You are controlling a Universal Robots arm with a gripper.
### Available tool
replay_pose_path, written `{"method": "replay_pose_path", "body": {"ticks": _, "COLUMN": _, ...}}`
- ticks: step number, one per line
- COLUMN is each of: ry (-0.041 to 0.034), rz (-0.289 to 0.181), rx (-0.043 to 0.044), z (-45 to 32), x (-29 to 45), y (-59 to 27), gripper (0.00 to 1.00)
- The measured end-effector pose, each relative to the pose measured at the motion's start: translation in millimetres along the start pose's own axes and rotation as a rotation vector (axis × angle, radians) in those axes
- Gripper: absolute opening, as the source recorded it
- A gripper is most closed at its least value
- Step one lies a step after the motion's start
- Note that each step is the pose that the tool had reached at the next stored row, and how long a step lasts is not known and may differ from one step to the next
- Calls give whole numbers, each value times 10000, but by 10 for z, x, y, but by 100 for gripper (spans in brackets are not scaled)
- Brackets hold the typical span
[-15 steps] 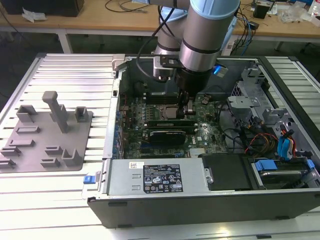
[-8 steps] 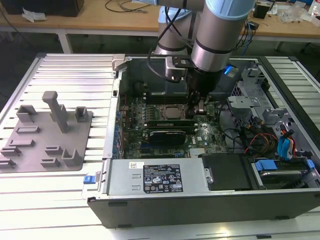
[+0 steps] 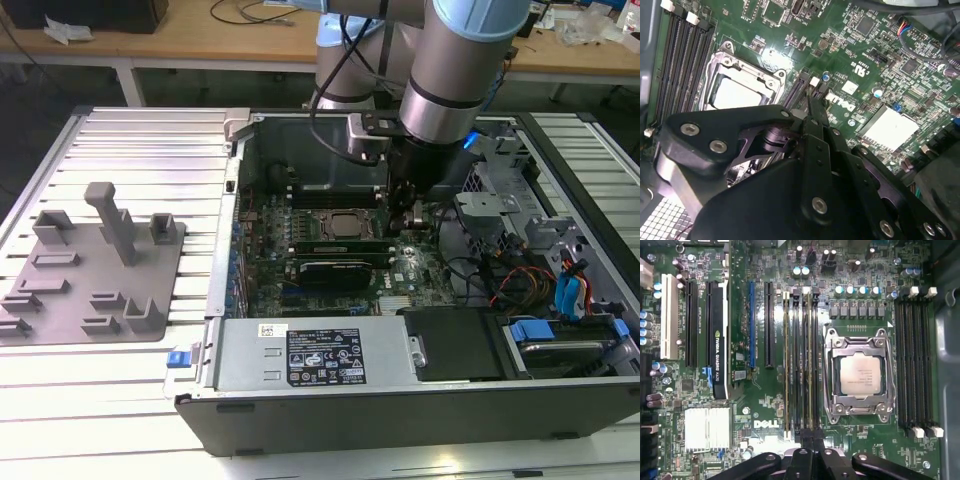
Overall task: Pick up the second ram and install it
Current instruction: 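Press down the second ram until it locks into place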
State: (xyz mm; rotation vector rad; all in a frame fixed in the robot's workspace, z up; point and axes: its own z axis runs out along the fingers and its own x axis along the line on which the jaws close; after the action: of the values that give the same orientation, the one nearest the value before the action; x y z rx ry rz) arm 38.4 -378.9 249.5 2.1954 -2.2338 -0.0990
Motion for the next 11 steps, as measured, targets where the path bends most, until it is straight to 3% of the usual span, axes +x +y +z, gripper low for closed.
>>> {"method": "replay_pose_path", "body": {"ticks": 3, "ry": -2, "rz": -2, "rx": 62, "z": 48, "x": 1, "y": 30, "gripper": 8}}
{"method": "replay_pose_path", "body": {"ticks": 11, "ry": -18, "rz": 346, "rx": 104, "z": 117, "x": -23, "y": 42, "gripper": 8}}
